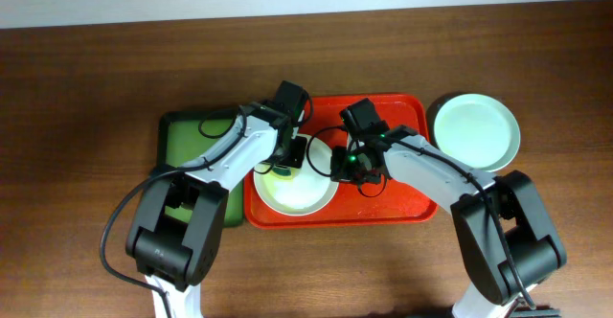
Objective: Clean dirty plates on tray and stack at the side
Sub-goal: 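Scrub the cream plate with the sponge while the right gripper holds its rim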
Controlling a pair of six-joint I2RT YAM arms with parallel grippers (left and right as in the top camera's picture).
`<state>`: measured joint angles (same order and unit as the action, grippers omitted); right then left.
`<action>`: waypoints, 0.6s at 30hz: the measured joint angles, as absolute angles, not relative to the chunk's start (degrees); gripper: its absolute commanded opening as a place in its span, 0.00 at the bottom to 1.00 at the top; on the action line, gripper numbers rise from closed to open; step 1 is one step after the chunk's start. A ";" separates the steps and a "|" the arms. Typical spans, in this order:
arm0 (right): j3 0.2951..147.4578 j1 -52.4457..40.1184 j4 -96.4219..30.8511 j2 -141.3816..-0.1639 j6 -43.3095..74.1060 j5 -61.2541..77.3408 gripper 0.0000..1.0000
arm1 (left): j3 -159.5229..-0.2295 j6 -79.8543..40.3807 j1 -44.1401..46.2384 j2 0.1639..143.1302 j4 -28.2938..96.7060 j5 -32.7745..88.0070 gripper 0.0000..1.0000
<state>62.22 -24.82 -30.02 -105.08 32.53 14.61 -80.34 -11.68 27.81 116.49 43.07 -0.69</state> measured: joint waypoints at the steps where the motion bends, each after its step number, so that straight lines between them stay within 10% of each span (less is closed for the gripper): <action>1: 62.22 -24.82 -30.00 -105.08 32.53 14.61 0.04 | -80.36 -11.68 27.81 116.53 43.05 -0.69 0.00; 10: 62.24 -24.82 -30.24 -105.08 32.53 14.63 0.04 | -82.46 -8.36 27.35 117.03 47.64 11.44 0.00; 18: 63.92 -24.67 -31.57 -105.08 31.27 17.17 0.40 | -84.71 -7.88 24.99 113.86 49.95 9.72 0.00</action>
